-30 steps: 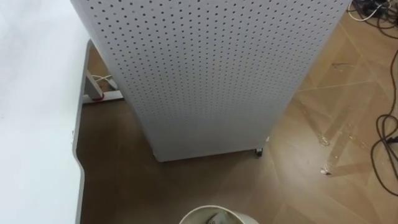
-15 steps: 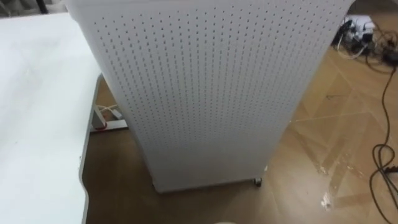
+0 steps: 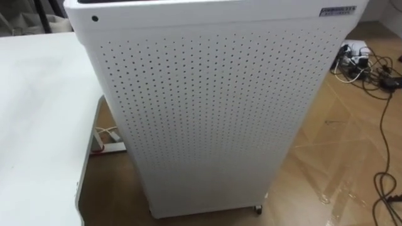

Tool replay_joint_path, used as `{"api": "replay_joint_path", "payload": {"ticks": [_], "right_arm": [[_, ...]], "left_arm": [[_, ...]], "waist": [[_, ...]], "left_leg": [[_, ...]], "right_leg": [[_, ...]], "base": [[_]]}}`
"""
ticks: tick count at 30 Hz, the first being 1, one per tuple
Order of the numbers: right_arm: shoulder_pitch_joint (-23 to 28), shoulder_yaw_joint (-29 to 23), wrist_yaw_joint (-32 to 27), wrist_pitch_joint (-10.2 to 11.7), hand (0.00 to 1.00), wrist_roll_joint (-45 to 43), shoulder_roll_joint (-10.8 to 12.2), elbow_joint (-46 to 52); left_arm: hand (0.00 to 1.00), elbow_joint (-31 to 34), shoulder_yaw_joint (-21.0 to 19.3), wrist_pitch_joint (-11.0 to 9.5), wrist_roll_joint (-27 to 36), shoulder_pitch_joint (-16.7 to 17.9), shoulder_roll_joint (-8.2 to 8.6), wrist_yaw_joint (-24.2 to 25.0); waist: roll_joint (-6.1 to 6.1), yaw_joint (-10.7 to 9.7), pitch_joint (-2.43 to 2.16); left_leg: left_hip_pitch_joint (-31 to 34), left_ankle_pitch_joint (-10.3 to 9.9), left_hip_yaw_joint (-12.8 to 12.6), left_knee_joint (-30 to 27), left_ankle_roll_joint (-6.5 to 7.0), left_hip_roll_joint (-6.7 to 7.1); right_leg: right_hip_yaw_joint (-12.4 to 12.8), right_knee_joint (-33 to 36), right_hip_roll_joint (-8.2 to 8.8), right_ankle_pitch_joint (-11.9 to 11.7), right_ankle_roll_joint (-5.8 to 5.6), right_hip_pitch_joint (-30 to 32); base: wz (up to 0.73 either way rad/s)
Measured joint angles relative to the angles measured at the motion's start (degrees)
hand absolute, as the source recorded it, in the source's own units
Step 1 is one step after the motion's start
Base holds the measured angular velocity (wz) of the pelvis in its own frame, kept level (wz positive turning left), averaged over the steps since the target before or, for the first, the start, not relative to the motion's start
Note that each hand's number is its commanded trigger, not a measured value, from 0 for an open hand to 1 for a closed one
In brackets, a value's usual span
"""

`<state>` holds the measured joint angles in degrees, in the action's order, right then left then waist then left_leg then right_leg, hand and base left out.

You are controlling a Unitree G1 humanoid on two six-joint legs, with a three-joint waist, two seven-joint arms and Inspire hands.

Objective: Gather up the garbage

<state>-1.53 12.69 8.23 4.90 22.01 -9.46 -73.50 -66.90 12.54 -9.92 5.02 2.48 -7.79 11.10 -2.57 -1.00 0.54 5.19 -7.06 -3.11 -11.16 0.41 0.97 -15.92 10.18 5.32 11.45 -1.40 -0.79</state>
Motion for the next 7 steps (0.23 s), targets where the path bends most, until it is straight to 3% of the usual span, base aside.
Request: {"api": "replay_joint_path", "payload": {"ticks": [3, 7], "right_arm": [[1.5, -2.3, -0.1, -0.1, 1.0, 1.2, 0.3, -0.2], [3.7, -5.6, -1.3, -1.3, 1.0, 2.3, 0.7, 0.0]], "left_arm": [[0.0, 0.0, -2.4, 0.1, 2.8, 1.6, 0.32, -0.7], [0.0, -0.1, -4.6, 1.9, 4.5, 2.9, 0.7, -0.9]], "waist": [[0.09, 0.0, -0.07], [0.3, -0.1, -0.23]], "left_leg": [[-1.5, -0.5, 0.2, 0.0, -0.27, -0.16], [-4.1, -0.9, 0.3, 0.6, -0.47, -0.22]], "right_leg": [[0.1, -1.0, -0.33, 0.0, 0.01, -1.9], [0.1, -1.6, -0.53, 0.0, -0.02, -4.4]], "base": [[0.0], [0.0]]}}
